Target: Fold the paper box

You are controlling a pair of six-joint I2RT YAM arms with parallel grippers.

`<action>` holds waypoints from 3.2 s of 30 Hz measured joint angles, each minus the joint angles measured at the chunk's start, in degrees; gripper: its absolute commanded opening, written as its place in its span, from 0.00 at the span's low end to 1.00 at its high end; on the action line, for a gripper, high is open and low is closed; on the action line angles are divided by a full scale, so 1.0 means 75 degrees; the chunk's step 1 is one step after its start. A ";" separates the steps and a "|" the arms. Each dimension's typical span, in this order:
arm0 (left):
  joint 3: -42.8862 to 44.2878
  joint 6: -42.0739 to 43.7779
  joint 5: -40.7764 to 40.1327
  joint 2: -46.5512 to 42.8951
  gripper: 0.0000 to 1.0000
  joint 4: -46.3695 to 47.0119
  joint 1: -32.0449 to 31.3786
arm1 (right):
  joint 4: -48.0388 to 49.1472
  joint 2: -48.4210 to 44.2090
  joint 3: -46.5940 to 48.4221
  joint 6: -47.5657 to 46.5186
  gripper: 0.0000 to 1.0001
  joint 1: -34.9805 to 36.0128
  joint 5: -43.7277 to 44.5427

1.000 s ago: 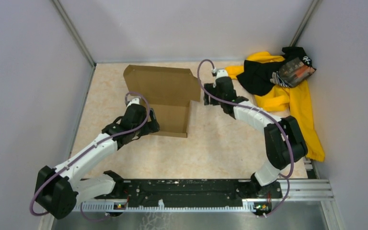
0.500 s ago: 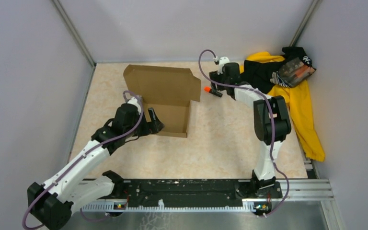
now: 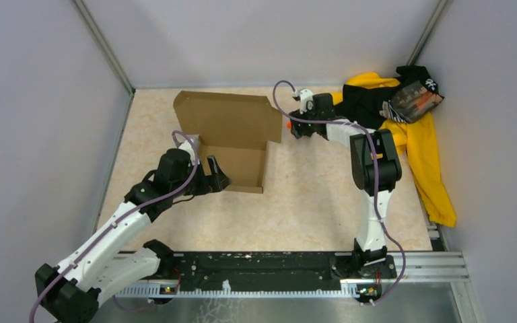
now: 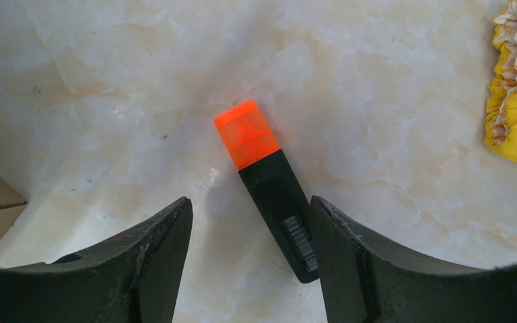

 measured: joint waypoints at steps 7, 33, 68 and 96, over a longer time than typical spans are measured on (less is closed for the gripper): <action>0.0044 0.0169 0.0187 -0.0085 0.99 -0.0178 0.0000 | -0.0816 0.0516 0.0997 -0.0079 0.61 0.0020 0.0256; 0.0265 -0.0082 -0.0149 -0.0833 0.99 -0.0280 0.0000 | -0.1833 -0.0536 -0.0303 0.0836 0.21 0.0455 0.1565; 0.0909 0.0358 -0.2349 -0.1594 0.99 -0.1207 0.0003 | -0.2270 -0.2177 0.0443 0.2180 0.37 0.4610 0.1571; 0.0807 0.0361 -0.3471 0.0734 0.96 -0.0595 0.0740 | -0.2678 -0.4561 -0.1521 0.2952 0.62 0.4762 0.4176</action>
